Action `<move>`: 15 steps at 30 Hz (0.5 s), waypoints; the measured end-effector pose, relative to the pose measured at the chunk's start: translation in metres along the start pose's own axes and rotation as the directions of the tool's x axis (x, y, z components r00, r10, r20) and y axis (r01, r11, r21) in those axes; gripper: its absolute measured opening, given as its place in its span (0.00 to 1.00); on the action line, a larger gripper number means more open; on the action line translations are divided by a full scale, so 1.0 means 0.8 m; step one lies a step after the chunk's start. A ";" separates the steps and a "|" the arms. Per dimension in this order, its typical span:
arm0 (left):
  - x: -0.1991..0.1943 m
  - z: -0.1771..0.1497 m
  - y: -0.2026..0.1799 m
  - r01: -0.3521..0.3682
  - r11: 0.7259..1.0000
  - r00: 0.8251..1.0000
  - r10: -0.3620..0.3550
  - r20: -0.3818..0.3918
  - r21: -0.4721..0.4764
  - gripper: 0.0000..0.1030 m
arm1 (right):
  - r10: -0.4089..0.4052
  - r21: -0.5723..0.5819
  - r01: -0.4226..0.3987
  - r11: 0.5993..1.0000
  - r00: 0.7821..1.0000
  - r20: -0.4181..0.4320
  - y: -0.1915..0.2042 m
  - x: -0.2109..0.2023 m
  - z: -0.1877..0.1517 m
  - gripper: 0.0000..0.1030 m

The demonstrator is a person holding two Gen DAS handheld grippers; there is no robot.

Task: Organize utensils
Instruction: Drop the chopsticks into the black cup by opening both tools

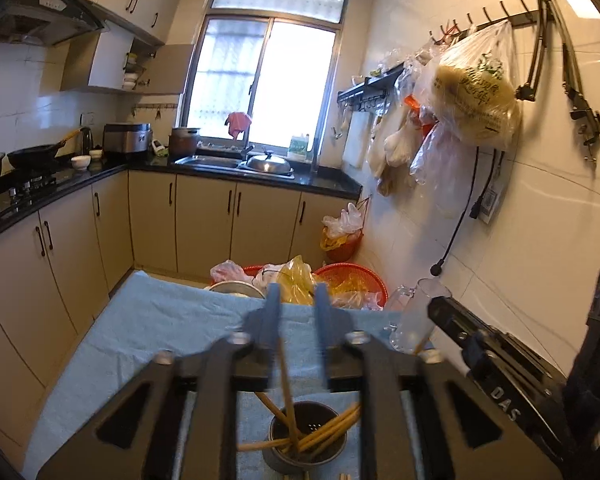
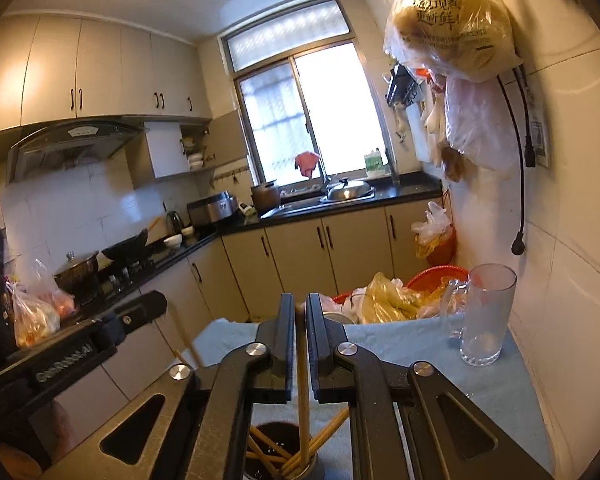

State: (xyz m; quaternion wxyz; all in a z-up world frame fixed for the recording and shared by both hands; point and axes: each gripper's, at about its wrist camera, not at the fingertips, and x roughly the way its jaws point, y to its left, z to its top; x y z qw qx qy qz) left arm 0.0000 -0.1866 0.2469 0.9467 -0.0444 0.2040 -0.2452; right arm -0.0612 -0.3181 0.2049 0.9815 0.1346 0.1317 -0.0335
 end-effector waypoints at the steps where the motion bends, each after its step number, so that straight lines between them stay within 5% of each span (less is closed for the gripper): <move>1: -0.011 -0.001 0.001 -0.003 1.000 1.000 0.003 0.015 0.001 0.36 | 0.000 0.008 0.000 1.000 1.000 -0.002 -0.001 -0.001 0.000 0.16; 3: -0.035 0.001 0.003 -0.006 1.000 0.999 0.006 0.049 -0.002 0.42 | 0.001 0.021 -0.001 1.000 1.000 0.000 -0.005 -0.007 0.003 0.28; 15: -0.173 -0.018 0.020 -0.003 0.999 0.992 0.009 0.125 -0.046 0.56 | -0.014 -0.026 0.016 1.000 0.998 0.063 0.012 -0.113 0.017 0.48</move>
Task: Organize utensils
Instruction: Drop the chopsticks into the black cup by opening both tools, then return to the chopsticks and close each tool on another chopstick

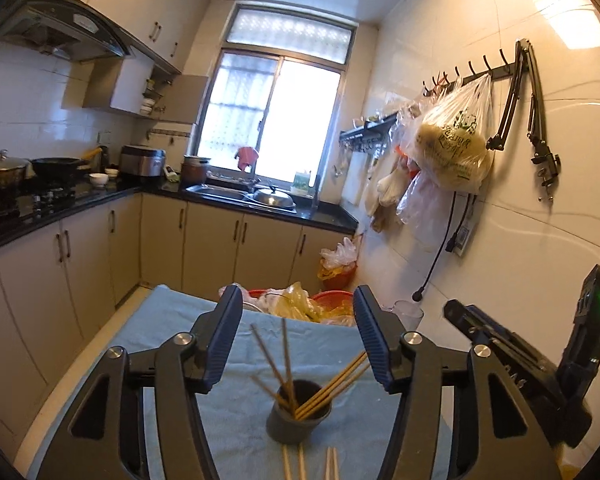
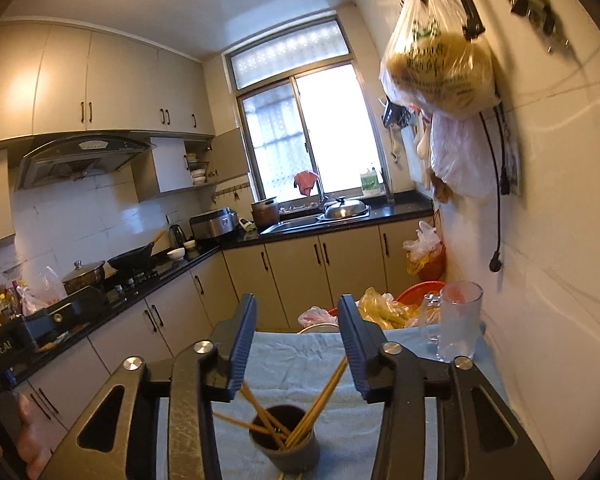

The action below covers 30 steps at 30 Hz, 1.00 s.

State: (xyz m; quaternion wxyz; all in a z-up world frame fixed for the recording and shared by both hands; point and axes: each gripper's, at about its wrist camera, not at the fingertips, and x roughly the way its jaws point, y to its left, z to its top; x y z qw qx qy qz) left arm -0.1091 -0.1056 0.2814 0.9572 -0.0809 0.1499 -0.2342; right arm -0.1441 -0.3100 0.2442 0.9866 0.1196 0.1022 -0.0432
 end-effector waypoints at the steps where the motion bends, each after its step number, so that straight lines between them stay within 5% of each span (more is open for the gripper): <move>1: -0.010 -0.002 0.001 -0.006 1.000 1.000 0.006 0.005 0.004 0.58 | 0.000 -0.006 0.000 1.000 1.000 0.001 0.002 -0.011 -0.001 0.50; 11: -0.093 -0.054 0.028 -0.047 0.999 0.999 0.047 -0.008 0.017 0.69 | 0.048 -0.020 -0.050 0.999 0.997 -0.066 0.012 -0.097 -0.030 0.61; 17: -0.083 -0.096 0.058 -0.123 0.992 0.987 0.120 -0.107 -0.028 0.69 | 0.022 -0.101 -0.039 0.994 0.987 -0.162 0.008 -0.122 -0.056 0.67; 20: -0.061 -0.126 0.068 -0.113 0.992 0.974 0.100 -0.204 -0.050 0.69 | 0.024 -0.090 -0.049 0.995 0.965 -0.262 -0.004 -0.116 -0.088 0.67; 24: -0.013 -0.179 0.064 -0.084 0.996 0.928 0.073 -0.366 -0.014 0.69 | 0.054 -0.019 -0.068 0.998 0.913 -0.405 -0.024 -0.088 -0.153 0.66; 27: 0.023 -0.213 0.055 -0.046 0.999 0.883 0.045 -0.467 0.010 0.68 | 0.075 0.026 -0.071 0.997 0.851 -0.521 -0.033 -0.055 -0.209 0.53; 30: 0.058 -0.247 0.049 -0.016 1.000 0.828 0.026 -0.560 0.024 0.54 | 0.080 0.049 -0.063 0.997 0.802 -0.592 -0.038 -0.027 -0.250 0.45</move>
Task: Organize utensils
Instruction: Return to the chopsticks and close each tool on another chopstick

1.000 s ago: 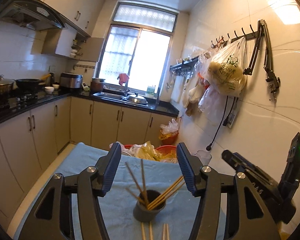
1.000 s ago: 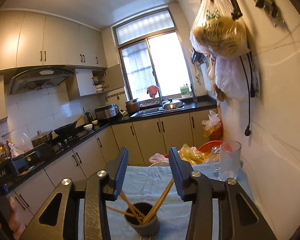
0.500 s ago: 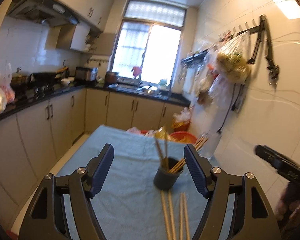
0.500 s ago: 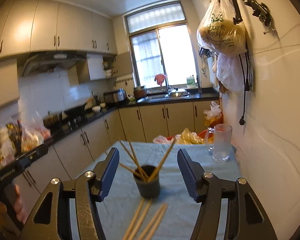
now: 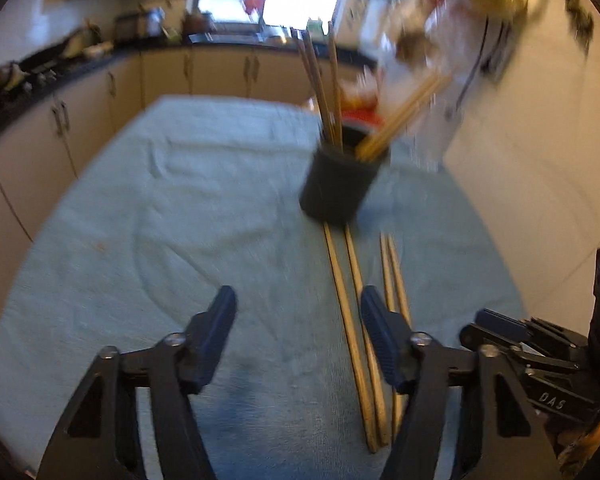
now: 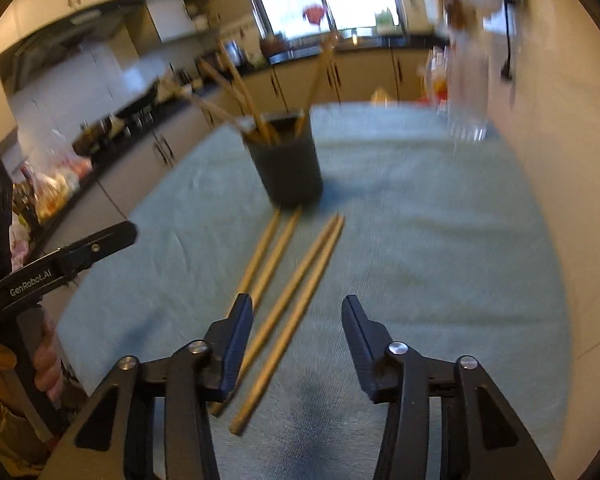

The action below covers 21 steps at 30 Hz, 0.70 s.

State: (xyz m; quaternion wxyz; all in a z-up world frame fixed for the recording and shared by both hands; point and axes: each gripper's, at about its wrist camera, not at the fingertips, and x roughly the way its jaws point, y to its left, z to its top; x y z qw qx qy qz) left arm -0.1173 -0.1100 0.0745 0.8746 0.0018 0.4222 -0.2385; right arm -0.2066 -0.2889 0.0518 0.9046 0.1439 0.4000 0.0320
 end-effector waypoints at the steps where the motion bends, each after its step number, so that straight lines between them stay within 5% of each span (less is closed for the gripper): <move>1: 0.016 -0.002 -0.002 0.006 1.000 0.999 -0.006 -0.032 0.004 0.51 | 0.003 0.002 -0.003 1.000 1.000 -0.021 0.000 0.013 -0.004 0.42; 8: 0.087 0.001 -0.022 -0.006 0.999 0.991 0.014 -0.135 0.054 0.43 | -0.031 -0.034 0.028 0.999 0.996 -0.087 0.005 0.061 -0.021 0.42; 21: 0.119 0.024 -0.042 -0.103 0.988 0.981 0.119 -0.152 0.111 0.38 | -0.180 -0.119 0.166 0.979 0.977 -0.116 0.023 0.087 -0.018 0.33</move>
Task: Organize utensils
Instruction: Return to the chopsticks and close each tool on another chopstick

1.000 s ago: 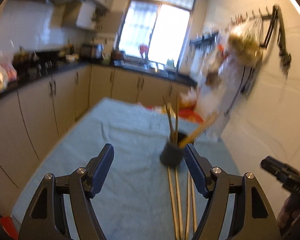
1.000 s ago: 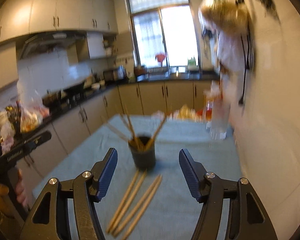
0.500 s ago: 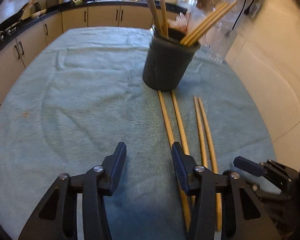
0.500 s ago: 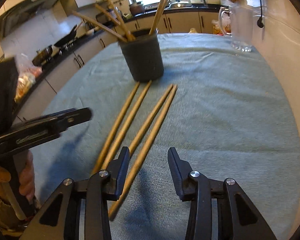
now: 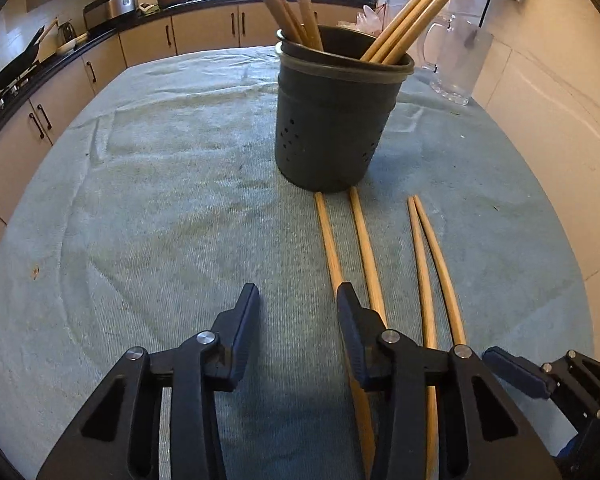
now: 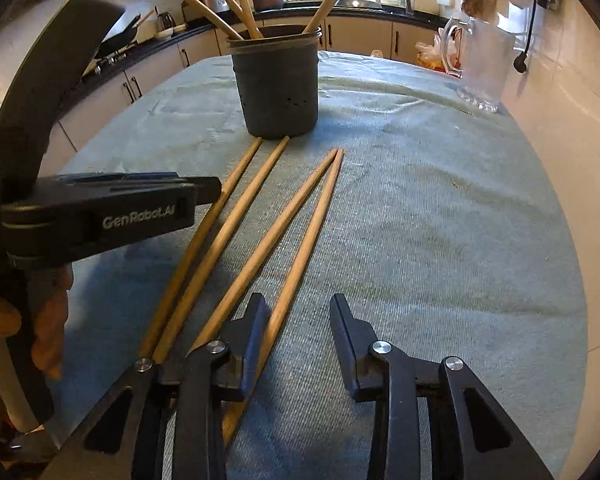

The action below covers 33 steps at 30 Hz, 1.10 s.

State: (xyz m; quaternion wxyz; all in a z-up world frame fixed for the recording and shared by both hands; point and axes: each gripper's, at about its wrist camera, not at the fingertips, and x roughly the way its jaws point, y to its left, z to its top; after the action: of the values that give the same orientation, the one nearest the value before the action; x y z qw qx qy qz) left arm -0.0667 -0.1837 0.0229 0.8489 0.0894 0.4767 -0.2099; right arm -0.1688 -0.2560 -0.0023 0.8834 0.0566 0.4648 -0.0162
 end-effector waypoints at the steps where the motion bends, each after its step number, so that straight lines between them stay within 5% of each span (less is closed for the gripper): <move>1: 0.002 0.003 -0.001 -0.004 1.000 1.000 0.004 -0.006 0.003 0.38 | -0.005 0.005 0.005 1.000 1.000 -0.003 0.000 0.002 0.003 0.31; 7: 0.015 0.011 -0.017 -0.015 0.999 0.999 0.017 -0.037 0.049 0.36 | 0.006 0.036 -0.006 0.999 1.000 -0.005 -0.007 -0.001 0.004 0.25; 10: 0.016 0.015 -0.015 -0.008 0.999 0.999 0.009 -0.035 0.040 0.07 | -0.003 0.048 0.004 0.999 1.000 -0.006 -0.010 -0.002 0.003 0.16; 11: 0.015 0.015 -0.011 0.007 1.000 0.999 -0.006 -0.044 0.026 0.06 | -0.003 0.055 0.004 0.998 1.000 -0.006 -0.012 -0.002 0.004 0.10; 24: -0.046 -0.065 0.065 0.114 0.993 0.988 -0.111 -0.110 0.025 0.07 | -0.045 0.090 0.052 0.995 0.996 -0.071 -0.069 -0.049 -0.049 0.08; 27: -0.056 -0.069 0.068 0.142 0.989 0.985 -0.136 -0.110 0.043 0.09 | -0.016 0.088 0.022 0.996 0.997 -0.069 -0.082 -0.059 -0.064 0.15; 31: -0.051 -0.054 0.074 0.142 0.990 0.984 -0.138 -0.115 0.020 0.31 | 0.029 0.128 -0.020 0.992 0.997 -0.067 -0.090 -0.060 -0.063 0.27; 33: -0.039 -0.043 0.075 0.158 0.987 0.978 -0.154 -0.144 0.016 0.33 | 0.031 0.145 -0.021 0.989 0.997 -0.068 -0.092 -0.054 -0.055 0.28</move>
State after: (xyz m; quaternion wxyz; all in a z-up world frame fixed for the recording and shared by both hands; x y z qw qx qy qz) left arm -0.0808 -0.1096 0.0281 0.7923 0.0781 0.5389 -0.2752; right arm -0.2354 -0.3252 0.0026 0.8603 0.1271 0.4923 -0.0362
